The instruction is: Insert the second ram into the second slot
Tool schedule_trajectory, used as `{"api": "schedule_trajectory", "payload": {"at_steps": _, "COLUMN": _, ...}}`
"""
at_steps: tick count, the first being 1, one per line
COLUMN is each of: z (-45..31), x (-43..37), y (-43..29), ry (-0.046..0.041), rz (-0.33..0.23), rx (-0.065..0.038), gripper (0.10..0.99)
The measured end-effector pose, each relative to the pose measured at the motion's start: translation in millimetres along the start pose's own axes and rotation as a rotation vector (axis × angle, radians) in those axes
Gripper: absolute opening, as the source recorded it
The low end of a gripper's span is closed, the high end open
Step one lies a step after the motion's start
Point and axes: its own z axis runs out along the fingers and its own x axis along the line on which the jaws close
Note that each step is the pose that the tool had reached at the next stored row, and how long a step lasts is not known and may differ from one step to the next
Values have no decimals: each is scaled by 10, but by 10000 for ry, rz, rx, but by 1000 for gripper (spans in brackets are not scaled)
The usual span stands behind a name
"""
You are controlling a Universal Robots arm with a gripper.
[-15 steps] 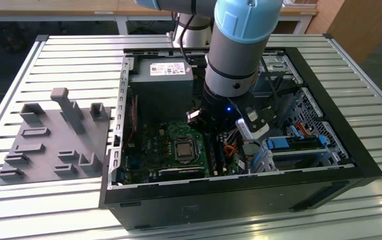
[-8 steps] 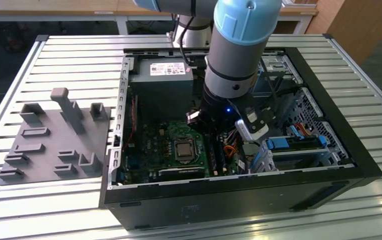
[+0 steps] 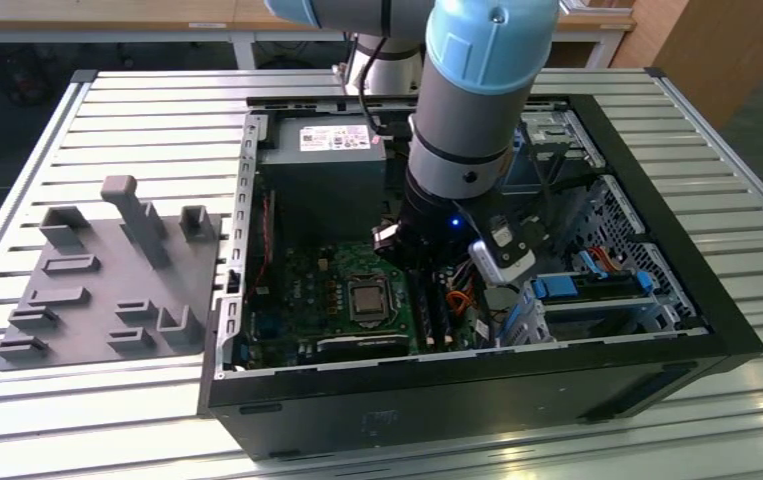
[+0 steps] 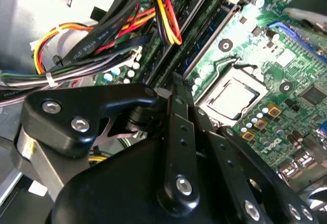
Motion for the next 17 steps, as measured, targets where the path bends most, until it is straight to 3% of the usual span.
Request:
{"api": "schedule_trajectory", "payload": {"at_steps": 6, "z": -11, "x": 0, "y": 4, "ry": -6, "rz": 0, "rx": -19, "gripper": 106}}
{"api": "schedule_trajectory", "payload": {"at_steps": 17, "z": -149, "x": 12, "y": 7, "ry": -5, "rz": -1, "rx": -14, "gripper": 106}}
